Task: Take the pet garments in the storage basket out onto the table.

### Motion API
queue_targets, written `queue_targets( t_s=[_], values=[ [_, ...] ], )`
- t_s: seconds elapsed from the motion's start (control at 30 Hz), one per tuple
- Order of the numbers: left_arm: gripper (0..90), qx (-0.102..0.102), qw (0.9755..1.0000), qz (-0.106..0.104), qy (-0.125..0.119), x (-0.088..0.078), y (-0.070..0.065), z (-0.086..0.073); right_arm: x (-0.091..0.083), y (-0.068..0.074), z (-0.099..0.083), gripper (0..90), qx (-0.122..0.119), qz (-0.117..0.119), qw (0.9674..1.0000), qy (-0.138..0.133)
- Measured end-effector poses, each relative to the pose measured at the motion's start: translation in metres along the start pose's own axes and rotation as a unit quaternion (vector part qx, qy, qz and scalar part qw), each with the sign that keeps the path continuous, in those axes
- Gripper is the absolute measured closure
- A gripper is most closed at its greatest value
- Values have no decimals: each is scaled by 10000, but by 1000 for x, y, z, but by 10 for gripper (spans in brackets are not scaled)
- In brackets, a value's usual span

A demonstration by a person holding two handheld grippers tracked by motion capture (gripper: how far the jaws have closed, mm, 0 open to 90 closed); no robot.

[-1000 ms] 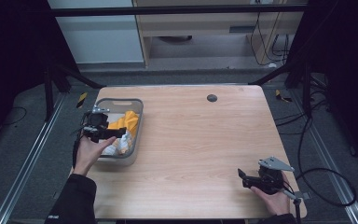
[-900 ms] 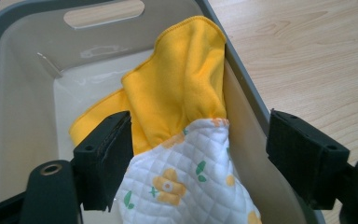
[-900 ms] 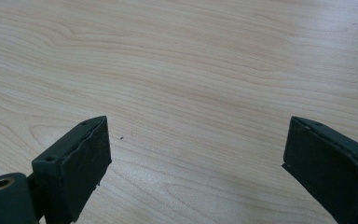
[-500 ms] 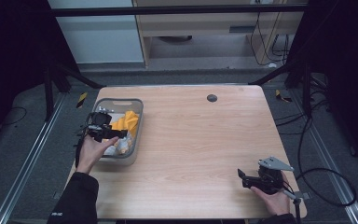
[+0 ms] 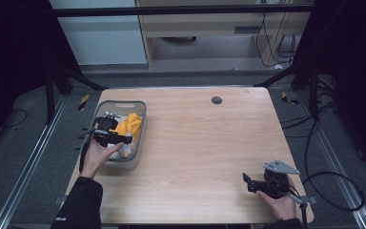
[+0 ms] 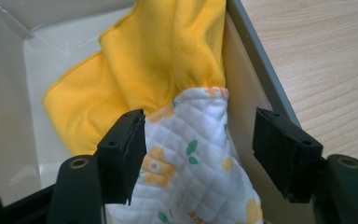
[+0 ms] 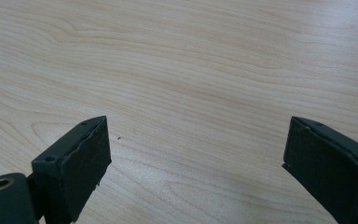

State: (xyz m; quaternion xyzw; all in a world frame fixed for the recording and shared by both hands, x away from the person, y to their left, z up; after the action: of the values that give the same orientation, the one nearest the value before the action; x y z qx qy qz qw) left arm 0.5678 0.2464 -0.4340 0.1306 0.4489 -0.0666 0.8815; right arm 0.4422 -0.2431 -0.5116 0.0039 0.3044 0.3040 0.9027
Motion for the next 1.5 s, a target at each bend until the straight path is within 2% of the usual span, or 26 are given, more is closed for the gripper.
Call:
queue_targets(
  t_s=[0.3,0.53,0.67,0.83,0.93,1.1,1.27,1.5],
  values=[
    [417,58,9995,-39,293,9,-5,-6,0,0,0,72,2,2,10000,14],
    [468,109,9991,-21,421,14,-6,-8,1,-1,0,72,-51,-9,10000,36],
    [515,127,9985,-117,512,17,-8,-9,1,-1,-1,71,-53,-8,10000,47],
    [572,144,9984,-42,540,18,-10,-10,1,-1,-1,70,-38,-13,10000,41],
    [658,149,9981,12,592,18,-9,-10,1,-1,-1,70,-50,-16,10000,45],
    [741,132,9979,53,636,19,-7,-10,1,-1,-1,70,-49,-21,10000,46],
    [791,85,9980,88,624,16,-4,-10,1,-1,-1,70,-35,-22,10000,43],
    [805,101,9983,94,573,12,0,-9,1,-1,-1,70,-35,-18,10000,40]
  ],
)
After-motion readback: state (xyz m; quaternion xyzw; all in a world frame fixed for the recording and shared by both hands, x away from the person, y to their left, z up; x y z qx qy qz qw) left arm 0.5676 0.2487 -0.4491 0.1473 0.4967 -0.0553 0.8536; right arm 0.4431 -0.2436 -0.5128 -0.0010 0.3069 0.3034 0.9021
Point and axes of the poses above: each handheld gripper's, and its own axes: x roughly forward along the jaws, z roughly out of its top, y roughly to its left, the point moved 4 cm from there along x, roughly forward along the jaws, and after that the axes turned 15 degrees about z, right-handed, at the moved point
